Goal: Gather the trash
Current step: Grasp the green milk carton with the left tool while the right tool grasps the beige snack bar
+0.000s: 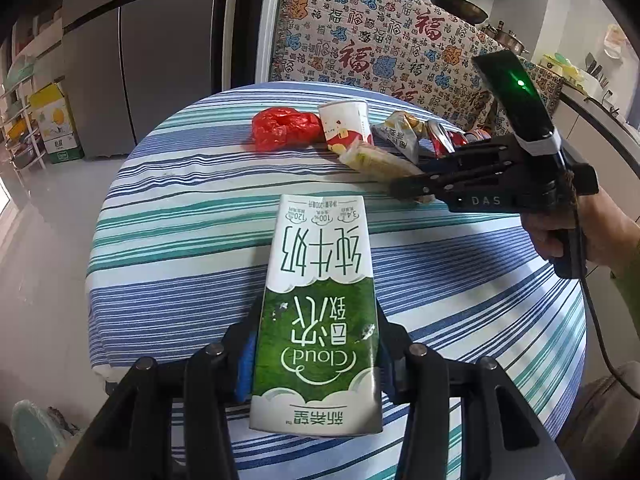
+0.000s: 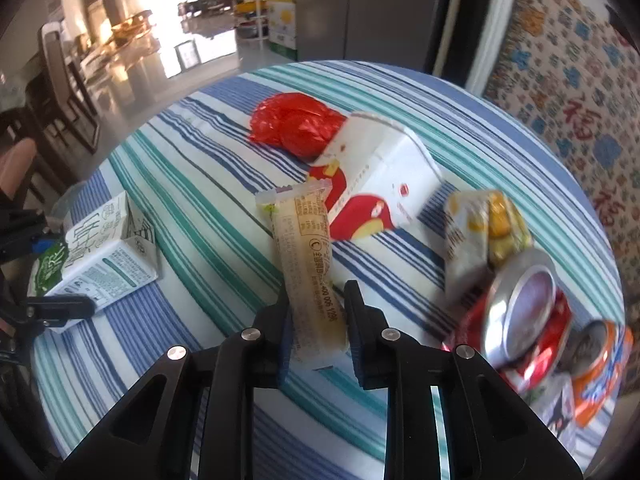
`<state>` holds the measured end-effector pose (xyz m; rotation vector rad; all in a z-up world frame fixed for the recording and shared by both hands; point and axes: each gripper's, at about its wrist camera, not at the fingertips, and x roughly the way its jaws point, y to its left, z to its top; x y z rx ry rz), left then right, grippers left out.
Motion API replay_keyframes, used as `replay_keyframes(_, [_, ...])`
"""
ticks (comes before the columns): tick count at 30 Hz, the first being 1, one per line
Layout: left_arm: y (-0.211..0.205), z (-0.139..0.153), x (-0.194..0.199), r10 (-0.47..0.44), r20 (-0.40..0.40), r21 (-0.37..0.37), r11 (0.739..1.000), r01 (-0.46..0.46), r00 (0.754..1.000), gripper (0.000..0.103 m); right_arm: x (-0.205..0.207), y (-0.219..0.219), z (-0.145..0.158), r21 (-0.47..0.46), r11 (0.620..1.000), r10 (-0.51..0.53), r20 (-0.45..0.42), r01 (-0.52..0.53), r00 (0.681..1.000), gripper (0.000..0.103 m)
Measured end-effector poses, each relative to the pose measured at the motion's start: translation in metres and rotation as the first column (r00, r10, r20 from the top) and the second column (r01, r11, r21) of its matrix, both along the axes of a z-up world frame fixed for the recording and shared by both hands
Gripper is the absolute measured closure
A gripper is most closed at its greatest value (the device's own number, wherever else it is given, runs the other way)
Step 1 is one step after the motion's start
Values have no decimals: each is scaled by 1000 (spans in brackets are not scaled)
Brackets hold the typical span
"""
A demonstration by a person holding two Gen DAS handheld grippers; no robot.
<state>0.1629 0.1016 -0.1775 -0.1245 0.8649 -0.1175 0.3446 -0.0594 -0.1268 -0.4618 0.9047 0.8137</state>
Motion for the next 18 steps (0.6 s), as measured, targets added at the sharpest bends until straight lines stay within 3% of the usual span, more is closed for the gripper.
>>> replay_keyframes(2, [-11, 0, 1, -16, 8, -6, 1000, 16, 1000, 55, -12, -33, 1, 23, 994, -106, -34, 107, 994, 79])
replay_keyframes(4, [-26, 0, 1, -33, 11, -14, 999, 33, 999, 55, -27, -76, 2, 46, 960, -272, -81, 277, 959, 79])
replay_keyframes(6, [-46, 1, 4, -54, 18, -16, 998, 55, 998, 55, -46, -124, 5, 61, 890, -446, -88, 451, 891, 79])
replay_keyframes(8, [-71, 1, 10, -73, 22, -11, 997, 73, 997, 55, -63, -162, 6, 53, 817, -572, -37, 574, 819, 79])
replay_keyframes(10, [-92, -1, 18, -81, 21, -12, 997, 81, 997, 55, -77, -186, 2, 42, 763, -645, -1, 645, 764, 79])
replay_keyframes(11, [-101, -1, 21, -86, 21, -8, 996, 86, 996, 55, -81, -194, -2, 44, 750, -660, -7, 660, 751, 79])
replay_keyframes(12, [-109, -2, 26, -87, 23, 3, 996, 87, 996, 55, -84, -199, -7, 52, 751, -658, -25, 658, 753, 78])
replay_keyframes(15, [-125, -8, 38, -84, 8, 54, 995, 84, 996, 50, -91, -200, -11, 112, 775, -621, -50, 622, 782, 64])
replay_keyframes(16, [-127, -8, 40, -85, 7, 67, 994, 84, 996, 48, -94, -200, -12, 138, 783, -603, -69, 607, 794, 47])
replay_keyframes(17, [-127, -8, 40, -87, 4, 65, 994, 86, 996, 34, -95, -199, -10, 157, 789, -589, -82, 594, 804, 33])
replay_keyframes(18, [-127, -9, 42, -85, -12, 67, 994, 85, 996, 29, -97, -195, -12, 164, 797, -575, -87, 581, 813, 29])
